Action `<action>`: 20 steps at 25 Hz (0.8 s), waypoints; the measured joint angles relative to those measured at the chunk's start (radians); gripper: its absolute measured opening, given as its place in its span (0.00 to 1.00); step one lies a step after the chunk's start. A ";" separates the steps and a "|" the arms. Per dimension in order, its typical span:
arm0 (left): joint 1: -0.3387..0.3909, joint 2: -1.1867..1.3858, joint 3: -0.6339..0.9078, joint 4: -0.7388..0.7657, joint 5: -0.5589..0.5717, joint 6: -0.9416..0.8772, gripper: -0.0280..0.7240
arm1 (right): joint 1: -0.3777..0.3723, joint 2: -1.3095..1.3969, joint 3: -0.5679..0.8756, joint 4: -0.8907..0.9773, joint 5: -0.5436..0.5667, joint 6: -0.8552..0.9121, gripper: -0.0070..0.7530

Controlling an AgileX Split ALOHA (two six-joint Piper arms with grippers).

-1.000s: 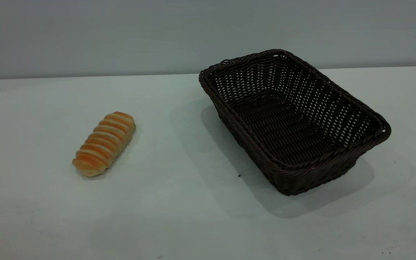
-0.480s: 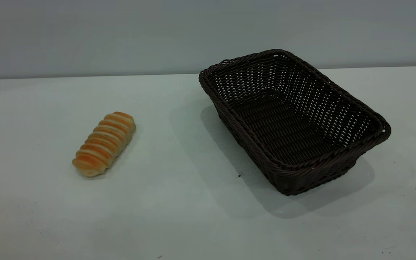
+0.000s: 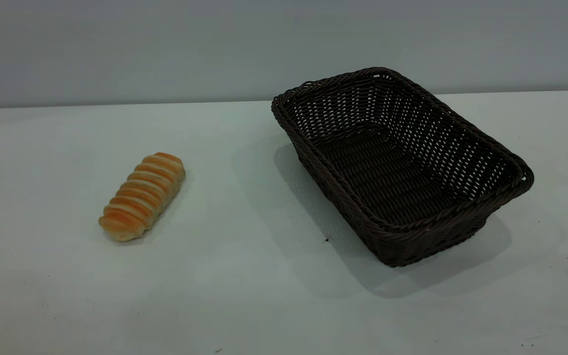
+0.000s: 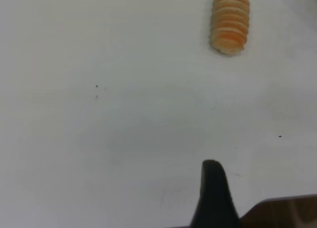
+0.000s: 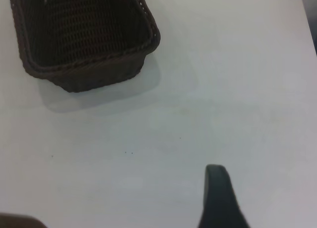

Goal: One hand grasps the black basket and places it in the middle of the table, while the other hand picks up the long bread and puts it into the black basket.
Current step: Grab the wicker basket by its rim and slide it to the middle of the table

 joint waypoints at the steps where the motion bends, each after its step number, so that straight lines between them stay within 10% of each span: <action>1: 0.000 0.000 0.000 0.000 0.000 0.000 0.77 | 0.000 0.000 0.000 0.000 0.000 0.000 0.66; 20: 0.000 0.150 -0.016 -0.018 -0.111 -0.025 0.77 | 0.000 0.363 -0.044 0.216 -0.145 -0.119 0.66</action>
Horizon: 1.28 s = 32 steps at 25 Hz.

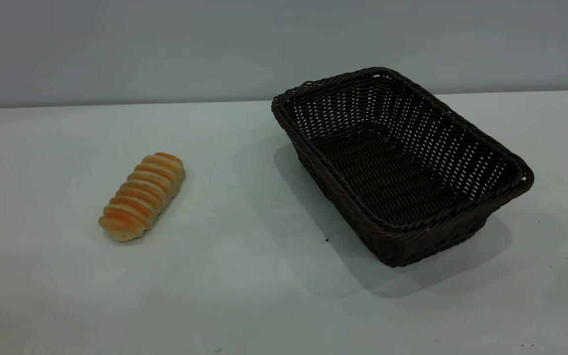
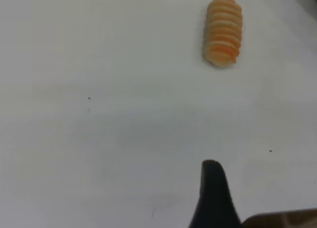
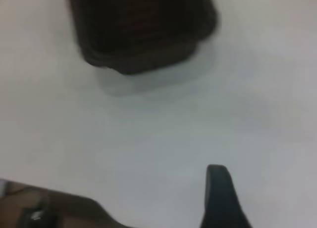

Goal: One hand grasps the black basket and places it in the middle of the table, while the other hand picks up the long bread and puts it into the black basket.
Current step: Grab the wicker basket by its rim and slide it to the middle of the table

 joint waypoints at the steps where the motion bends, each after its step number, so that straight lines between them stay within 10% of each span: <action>1: 0.000 0.024 0.000 0.000 -0.018 -0.002 0.77 | 0.000 0.052 -0.008 0.050 -0.019 -0.036 0.66; 13: 0.000 0.284 0.000 0.000 -0.169 -0.005 0.77 | 0.001 0.691 -0.056 0.472 -0.219 -0.397 0.66; 20: 0.000 0.315 0.000 0.007 -0.181 -0.005 0.77 | 0.134 1.017 -0.197 0.490 -0.330 -0.445 0.66; 32: 0.000 0.315 0.000 0.018 -0.175 -0.005 0.77 | 0.213 1.265 -0.282 0.360 -0.449 0.035 0.66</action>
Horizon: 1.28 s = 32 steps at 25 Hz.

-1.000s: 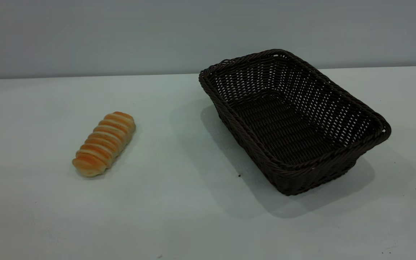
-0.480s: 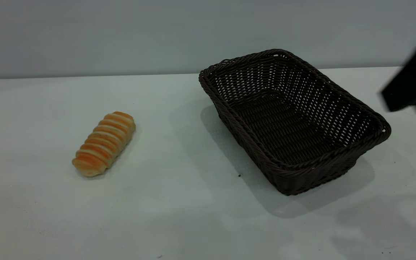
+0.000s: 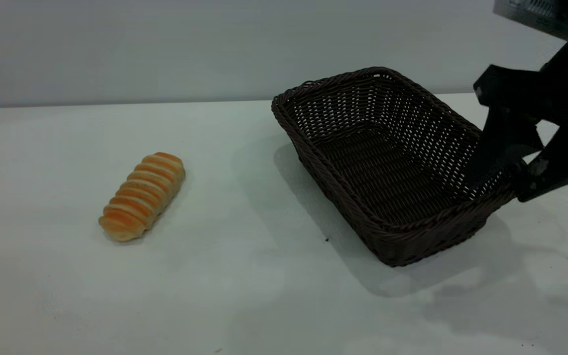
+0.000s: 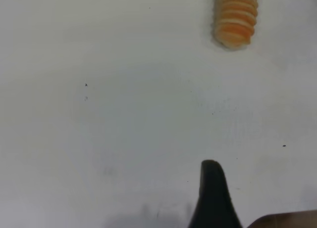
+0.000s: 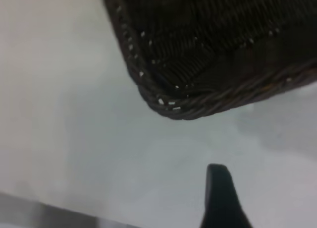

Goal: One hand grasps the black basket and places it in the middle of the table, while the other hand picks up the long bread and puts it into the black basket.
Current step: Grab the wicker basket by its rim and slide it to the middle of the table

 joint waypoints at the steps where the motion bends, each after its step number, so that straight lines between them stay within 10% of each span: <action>1: 0.000 0.000 0.000 0.001 0.000 0.000 0.77 | 0.000 0.000 0.000 -0.002 0.000 0.029 0.66; 32: 0.000 0.000 0.000 0.004 -0.014 0.000 0.77 | 0.000 0.397 -0.007 0.391 -0.526 0.314 0.50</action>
